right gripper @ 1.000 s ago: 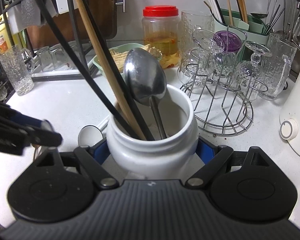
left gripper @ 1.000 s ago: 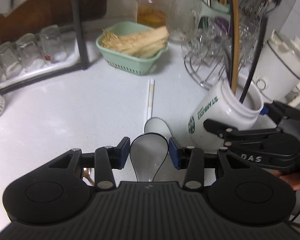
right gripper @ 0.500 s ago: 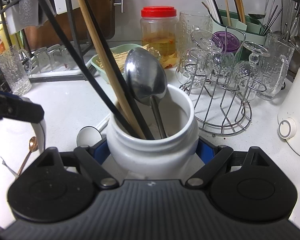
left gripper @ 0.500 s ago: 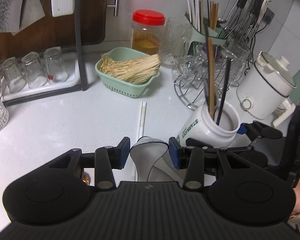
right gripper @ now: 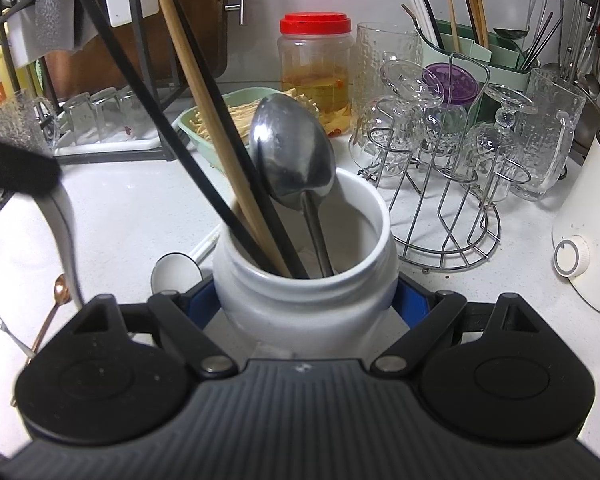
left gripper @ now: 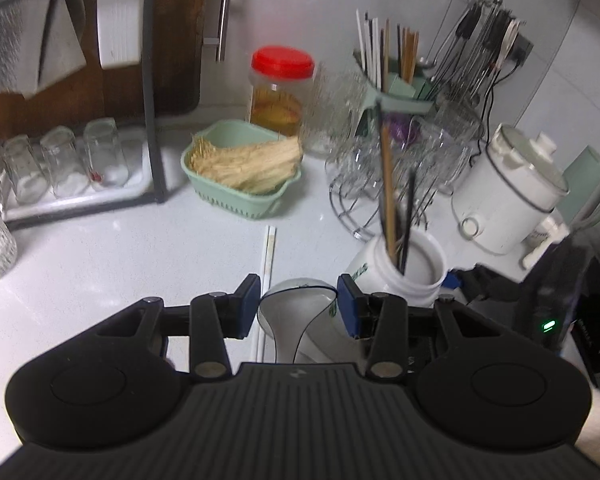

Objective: Organize utensils
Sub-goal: 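Lift the white ceramic spoon with the left gripper over the mug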

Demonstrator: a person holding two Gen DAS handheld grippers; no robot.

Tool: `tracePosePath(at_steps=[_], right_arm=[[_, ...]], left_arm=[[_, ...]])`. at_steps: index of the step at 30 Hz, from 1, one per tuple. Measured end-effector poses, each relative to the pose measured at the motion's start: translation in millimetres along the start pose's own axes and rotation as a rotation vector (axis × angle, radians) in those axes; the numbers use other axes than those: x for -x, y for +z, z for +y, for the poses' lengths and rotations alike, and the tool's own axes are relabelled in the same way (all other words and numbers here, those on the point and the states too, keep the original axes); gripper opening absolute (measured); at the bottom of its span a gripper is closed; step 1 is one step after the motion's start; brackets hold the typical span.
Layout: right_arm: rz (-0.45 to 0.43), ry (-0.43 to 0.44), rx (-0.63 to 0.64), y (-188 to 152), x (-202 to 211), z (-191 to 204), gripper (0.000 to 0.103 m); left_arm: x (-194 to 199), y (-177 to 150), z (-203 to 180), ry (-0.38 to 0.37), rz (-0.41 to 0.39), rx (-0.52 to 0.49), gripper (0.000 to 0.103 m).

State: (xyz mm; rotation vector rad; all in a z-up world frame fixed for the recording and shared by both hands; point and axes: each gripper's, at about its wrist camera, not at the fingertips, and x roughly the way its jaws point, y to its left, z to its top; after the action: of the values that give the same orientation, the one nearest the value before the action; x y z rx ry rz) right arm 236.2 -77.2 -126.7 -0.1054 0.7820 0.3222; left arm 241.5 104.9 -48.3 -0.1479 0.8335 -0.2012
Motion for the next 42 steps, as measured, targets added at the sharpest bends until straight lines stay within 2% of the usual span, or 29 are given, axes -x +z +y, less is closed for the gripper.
tracePosePath(at_steps=[7,13,16,20,28,32,37,42], right_arm=[[-0.002,-0.003,0.002,-1,0,1,0.091],[0.002,-0.005,0.000,0,0,1,0.091],[0.006,-0.007,-0.005,1,0,1,0.091],[0.003,0.001,0.003,0,0,5,0.091],[-0.009,0.031,0.030,0,-1,19,0.091],[-0.012,0.039,0.038,0,-1,22,0.091],[-0.016,0.042,0.042,-1,-1,22,0.091],[-0.019,0.048,0.048,-1,-2,22,0.091]], left_arm=[[48,28,-10,-0.031,-0.083,0.007,0.047],[83,51,-29,-0.080,-0.148,-0.034,0.047],[95,64,-35,-0.111,-0.187,-0.037,0.047],[101,75,-50,-0.121,-0.218,-0.093,0.047],[73,87,-73,-0.166,-0.209,-0.156,0.047],[41,86,-79,-0.176,-0.154,-0.181,0.047],[0,83,-74,-0.174,-0.078,-0.136,0.047],[-28,74,-79,-0.172,-0.007,-0.164,0.047]])
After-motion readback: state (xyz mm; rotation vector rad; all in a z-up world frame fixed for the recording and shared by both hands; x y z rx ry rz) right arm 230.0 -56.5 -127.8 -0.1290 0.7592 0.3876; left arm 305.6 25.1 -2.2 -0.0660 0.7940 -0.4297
